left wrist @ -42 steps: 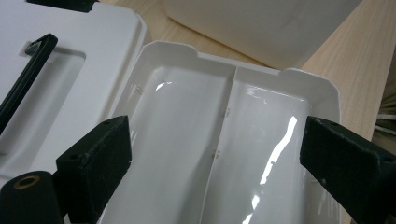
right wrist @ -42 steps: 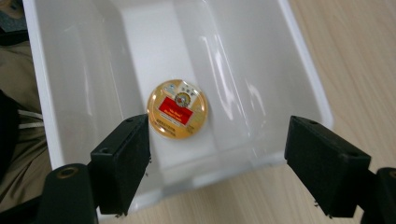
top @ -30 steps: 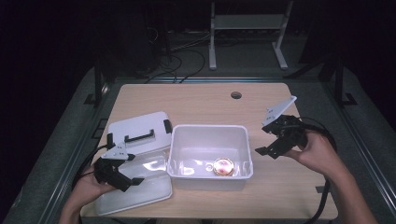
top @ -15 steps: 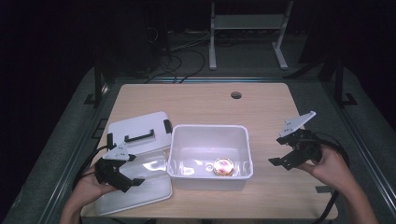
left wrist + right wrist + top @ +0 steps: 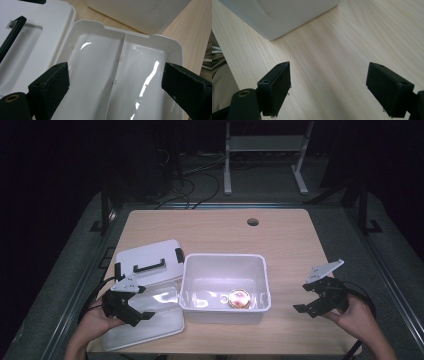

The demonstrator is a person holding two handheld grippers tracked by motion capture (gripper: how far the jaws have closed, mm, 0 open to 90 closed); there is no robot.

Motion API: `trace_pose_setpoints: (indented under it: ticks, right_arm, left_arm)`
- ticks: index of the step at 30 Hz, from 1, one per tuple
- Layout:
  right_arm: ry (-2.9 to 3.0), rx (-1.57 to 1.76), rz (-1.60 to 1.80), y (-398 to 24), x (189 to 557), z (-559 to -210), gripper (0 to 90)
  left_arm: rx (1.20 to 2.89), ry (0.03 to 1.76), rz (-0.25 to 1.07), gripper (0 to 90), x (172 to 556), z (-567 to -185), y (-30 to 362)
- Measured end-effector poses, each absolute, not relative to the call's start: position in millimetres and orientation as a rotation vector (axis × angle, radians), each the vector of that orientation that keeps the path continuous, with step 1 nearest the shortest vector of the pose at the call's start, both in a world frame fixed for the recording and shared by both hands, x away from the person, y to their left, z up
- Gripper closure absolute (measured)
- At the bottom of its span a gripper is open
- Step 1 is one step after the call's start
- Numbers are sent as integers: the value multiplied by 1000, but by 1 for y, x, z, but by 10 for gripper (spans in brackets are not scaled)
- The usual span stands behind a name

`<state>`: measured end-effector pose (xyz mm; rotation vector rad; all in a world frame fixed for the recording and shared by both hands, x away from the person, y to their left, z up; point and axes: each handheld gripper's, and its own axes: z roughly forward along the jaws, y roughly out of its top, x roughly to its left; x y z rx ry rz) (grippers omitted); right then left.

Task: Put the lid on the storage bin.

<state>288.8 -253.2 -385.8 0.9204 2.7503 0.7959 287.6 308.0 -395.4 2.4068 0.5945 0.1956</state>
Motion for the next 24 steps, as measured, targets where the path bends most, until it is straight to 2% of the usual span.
trace_pose_setpoints:
  ticks: [18,24]
  right_arm:
    - [2728,992,824,-253,270,-427,194]
    - [2723,998,819,-251,265,-437,194]
  left_arm:
    - [2440,582,194,80,288,-400,305]
    - [2455,569,169,139,289,-403,305]
